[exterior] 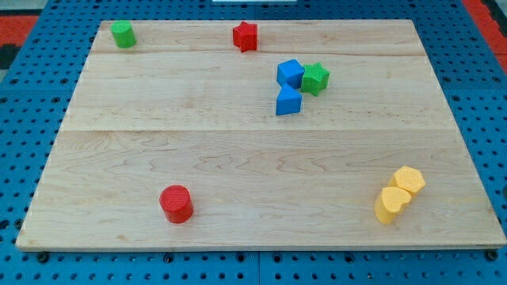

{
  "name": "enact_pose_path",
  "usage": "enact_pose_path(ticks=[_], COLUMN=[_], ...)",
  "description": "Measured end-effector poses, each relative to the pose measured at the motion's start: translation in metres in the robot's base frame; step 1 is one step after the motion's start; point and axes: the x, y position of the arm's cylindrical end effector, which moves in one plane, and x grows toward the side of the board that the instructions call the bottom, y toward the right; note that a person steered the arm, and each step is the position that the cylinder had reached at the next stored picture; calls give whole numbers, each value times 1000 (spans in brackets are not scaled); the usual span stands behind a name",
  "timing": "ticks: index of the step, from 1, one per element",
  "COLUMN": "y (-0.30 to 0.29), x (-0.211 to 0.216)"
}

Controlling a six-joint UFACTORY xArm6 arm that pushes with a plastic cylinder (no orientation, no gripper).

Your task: Move the yellow heart to the top right side of the board

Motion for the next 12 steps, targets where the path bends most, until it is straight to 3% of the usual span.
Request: enact_pose_path(ticks=[1, 3, 4, 5, 7, 8, 9, 10, 11, 12], y=[-78, -174, -167, -230, -275, -252, -190, -177, -181, -230], x=[34, -34, -14, -34, -69, -104, -146, -164, -134, -146])
